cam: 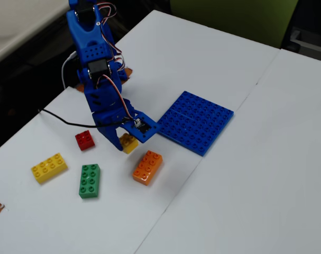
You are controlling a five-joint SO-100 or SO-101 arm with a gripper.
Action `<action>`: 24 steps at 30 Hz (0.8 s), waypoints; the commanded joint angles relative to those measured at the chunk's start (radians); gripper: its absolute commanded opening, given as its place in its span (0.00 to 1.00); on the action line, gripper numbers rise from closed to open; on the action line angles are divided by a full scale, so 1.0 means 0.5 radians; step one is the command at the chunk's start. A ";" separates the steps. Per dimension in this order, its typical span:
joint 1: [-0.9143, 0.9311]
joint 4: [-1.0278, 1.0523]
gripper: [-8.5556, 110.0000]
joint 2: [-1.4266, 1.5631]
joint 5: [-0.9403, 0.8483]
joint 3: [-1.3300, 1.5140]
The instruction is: Pick up the 2x2 yellow block and go up the 8x8 blue block.
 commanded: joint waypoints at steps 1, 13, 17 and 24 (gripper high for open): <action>-0.077 0.058 0.11 0.206 0.163 -0.107; -0.408 0.187 0.10 0.445 0.825 -0.144; -0.506 0.684 0.09 0.184 1.003 -0.801; -0.669 0.997 0.09 -0.040 1.132 -1.356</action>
